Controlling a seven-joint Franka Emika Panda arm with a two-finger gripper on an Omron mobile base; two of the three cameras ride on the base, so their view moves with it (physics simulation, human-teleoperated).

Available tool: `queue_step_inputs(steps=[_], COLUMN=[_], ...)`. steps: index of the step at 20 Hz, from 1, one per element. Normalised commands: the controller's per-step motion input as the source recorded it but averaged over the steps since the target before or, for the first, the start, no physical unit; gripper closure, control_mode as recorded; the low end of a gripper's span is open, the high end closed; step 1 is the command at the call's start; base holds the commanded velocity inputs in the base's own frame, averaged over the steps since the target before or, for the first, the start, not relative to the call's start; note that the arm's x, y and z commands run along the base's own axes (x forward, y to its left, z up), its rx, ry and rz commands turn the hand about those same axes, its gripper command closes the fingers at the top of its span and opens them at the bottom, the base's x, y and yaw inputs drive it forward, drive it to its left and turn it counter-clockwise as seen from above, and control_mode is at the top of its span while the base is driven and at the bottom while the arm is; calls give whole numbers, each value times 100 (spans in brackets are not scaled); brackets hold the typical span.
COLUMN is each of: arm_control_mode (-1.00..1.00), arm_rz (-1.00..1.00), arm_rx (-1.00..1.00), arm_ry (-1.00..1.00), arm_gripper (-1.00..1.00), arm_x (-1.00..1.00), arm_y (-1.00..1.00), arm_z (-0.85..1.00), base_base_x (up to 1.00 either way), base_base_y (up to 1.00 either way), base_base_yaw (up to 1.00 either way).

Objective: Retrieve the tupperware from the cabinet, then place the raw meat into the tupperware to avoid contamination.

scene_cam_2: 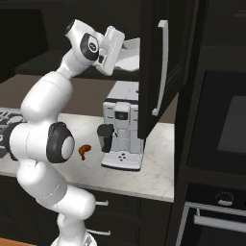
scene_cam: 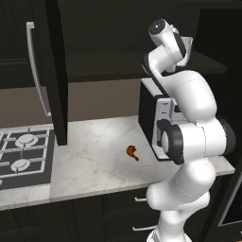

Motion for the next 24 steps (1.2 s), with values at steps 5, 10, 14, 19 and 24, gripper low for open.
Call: queue_step_inputs(steps=[5, 10, 14, 19, 24], arm_control_mode=[-100, -100, -100, -100, -100], arm_rz=[-1, -2, -2, -4, -5], arm_rx=[0, 0, 0, 2, 8], arm_ry=[1, 4, 3, -1, -15], arm_gripper=[100, 100, 100, 100, 100], arm_x=[0, 0, 0, -3, -7], arm_y=[0, 0, 0, 0, 2], arm_z=[-19, -21, -21, -20, -11], base_base_x=[0, 0, 0, 0, 0], base_base_y=[0, 0, 0, 0, 0], base_base_yaw=[0, 0, 0, 0, 0])
